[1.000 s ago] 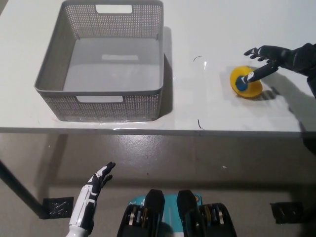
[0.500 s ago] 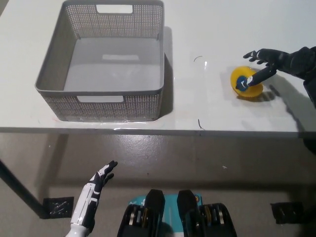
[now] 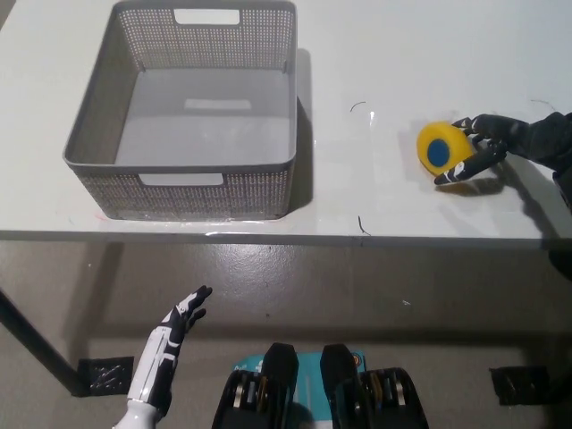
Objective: Use the right hand to pick up a yellow duck toy and place it into a container on the left hand side
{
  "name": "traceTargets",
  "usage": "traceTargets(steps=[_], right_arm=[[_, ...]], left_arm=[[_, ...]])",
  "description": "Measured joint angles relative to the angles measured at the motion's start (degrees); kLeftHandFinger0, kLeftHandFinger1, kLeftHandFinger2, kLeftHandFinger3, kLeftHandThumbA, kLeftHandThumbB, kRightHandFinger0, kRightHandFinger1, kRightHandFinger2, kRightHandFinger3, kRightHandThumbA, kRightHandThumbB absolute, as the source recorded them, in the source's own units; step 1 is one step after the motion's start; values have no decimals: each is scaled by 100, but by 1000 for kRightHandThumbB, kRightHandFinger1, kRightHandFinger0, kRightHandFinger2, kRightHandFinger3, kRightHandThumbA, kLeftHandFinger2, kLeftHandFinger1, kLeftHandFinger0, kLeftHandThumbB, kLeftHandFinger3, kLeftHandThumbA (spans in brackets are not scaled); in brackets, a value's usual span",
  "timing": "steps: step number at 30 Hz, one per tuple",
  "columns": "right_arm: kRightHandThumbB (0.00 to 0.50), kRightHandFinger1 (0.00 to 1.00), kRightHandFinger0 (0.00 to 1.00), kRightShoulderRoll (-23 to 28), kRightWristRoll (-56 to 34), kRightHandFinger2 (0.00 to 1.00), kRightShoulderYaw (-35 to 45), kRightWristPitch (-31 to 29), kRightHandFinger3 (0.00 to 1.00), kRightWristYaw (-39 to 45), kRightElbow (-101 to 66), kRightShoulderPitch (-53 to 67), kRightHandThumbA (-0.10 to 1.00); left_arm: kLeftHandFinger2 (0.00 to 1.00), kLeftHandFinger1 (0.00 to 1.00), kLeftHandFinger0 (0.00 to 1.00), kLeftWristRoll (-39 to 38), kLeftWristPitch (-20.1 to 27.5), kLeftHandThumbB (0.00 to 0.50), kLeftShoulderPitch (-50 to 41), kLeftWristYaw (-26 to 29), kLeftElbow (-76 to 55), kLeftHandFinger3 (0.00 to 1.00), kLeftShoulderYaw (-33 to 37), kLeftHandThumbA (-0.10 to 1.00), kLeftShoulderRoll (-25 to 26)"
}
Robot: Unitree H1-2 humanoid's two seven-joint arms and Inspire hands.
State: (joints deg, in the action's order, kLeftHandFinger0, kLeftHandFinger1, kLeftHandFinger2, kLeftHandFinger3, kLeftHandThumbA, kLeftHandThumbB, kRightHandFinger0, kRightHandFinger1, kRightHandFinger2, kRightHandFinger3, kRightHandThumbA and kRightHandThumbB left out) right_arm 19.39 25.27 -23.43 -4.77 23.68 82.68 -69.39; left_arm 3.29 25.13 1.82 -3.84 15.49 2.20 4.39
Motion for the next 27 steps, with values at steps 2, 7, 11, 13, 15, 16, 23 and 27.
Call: traceTargets(steps=[2, 7, 11, 13, 15, 16, 23, 27], right_arm=[[354, 1000, 1000, 0, 0, 1000, 0, -6, 1000, -10, -1, 8, 1000], [357, 1000, 1000, -1, -7, 1000, 21, -11, 1000, -54, -2, 34, 1000], [314, 1000, 1000, -3, -31, 1000, 72, 7, 1000, -95, -2, 35, 1000], [322, 1000, 1000, -3, -40, 1000, 77, -2, 1000, -91, -2, 34, 1000], [341, 1000, 1000, -2, -53, 1000, 79, -12, 1000, -87, -2, 33, 1000], [342, 1000, 1000, -2, -56, 1000, 79, -16, 1000, -92, -2, 33, 1000], [156, 702, 912, -24, -68, 581, 136, -108, 323, -633, -9, 123, -22], [113, 2, 3, -57, -101, 171, 273, -150, 333, -970, -16, 202, 13]], left_arm=[[997, 1000, 1000, 4, 0, 500, 7, 0, 0, 1000, 6, 1000, 2], [999, 1000, 1000, 9, 0, 500, 45, 0, 0, 1000, 23, 1000, 9], [1000, 1000, 1000, 16, 0, 500, 86, -1, 0, 1000, 42, 1000, 28], [1000, 1000, 1000, 19, 0, 500, 102, -1, 0, 1000, 54, 1000, 47], [996, 1000, 1000, 27, 0, 500, 111, 0, 0, 1000, 71, 1000, 70], [995, 1000, 1000, 32, 0, 500, 112, 0, 0, 1000, 78, 1000, 80], [951, 1000, 1000, 50, -2, 500, 109, 1, 17, 1000, 109, 1000, 97], [927, 1000, 1000, 66, -3, 500, 107, 2, 35, 1000, 110, 957, 97]])
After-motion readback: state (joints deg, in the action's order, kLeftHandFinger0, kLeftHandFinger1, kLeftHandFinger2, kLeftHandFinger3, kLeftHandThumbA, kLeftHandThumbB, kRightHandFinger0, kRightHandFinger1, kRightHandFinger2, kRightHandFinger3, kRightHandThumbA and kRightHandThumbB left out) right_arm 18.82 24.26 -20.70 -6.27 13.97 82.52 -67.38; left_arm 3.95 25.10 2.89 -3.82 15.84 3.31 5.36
